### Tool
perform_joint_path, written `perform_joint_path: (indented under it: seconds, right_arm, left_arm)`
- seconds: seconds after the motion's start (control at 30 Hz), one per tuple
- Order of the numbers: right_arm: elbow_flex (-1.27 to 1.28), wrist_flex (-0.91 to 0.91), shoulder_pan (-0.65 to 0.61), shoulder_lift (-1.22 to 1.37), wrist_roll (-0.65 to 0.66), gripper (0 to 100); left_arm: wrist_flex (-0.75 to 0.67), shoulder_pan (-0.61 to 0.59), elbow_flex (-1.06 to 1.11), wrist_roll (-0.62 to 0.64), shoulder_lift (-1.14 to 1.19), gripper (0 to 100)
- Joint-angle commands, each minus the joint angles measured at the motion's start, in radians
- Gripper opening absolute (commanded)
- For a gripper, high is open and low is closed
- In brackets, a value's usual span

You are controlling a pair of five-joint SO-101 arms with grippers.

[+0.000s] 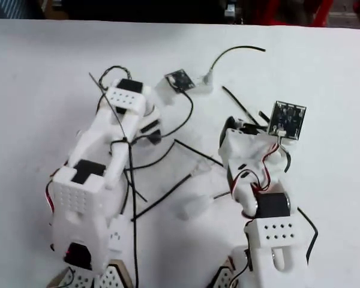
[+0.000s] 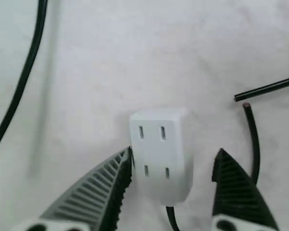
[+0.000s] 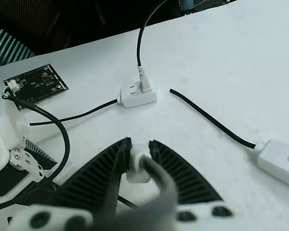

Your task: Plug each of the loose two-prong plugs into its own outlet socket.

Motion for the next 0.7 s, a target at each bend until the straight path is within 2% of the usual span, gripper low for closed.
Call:
perform_joint_path:
  seconds: [0.0,0.13,0.27,0.37,0.53,0.67]
  right_arm:
    - [-0.011,0.007,0.007,-0.005,0.037,1.6]
    - [-0.011,0.012,0.007,-0.005,0.055,1.6]
    - [-0.014,0.012,0.005,-0.005,0.058,1.6]
    - [-0.017,0.012,-0.008,-0.004,0.121,1.6]
    - [-0.018,0.013,-0.131,-0.004,0.213,1.6]
    - [-0.072,0.035,-0.214,0.067,0.255,1.6]
  left_arm:
    - [0.034,-0.022,-0.031,0.029,-0.093,30]
    - [0.137,-0.031,-0.077,0.038,-0.145,28]
    - [0.181,-0.061,-0.074,0.086,-0.288,26]
    - [0.229,-0.097,-0.074,0.137,-0.392,26]
    - [0.292,-0.202,-0.055,0.264,-0.516,25]
    - [0.270,-0.274,0.063,0.310,-0.611,25]
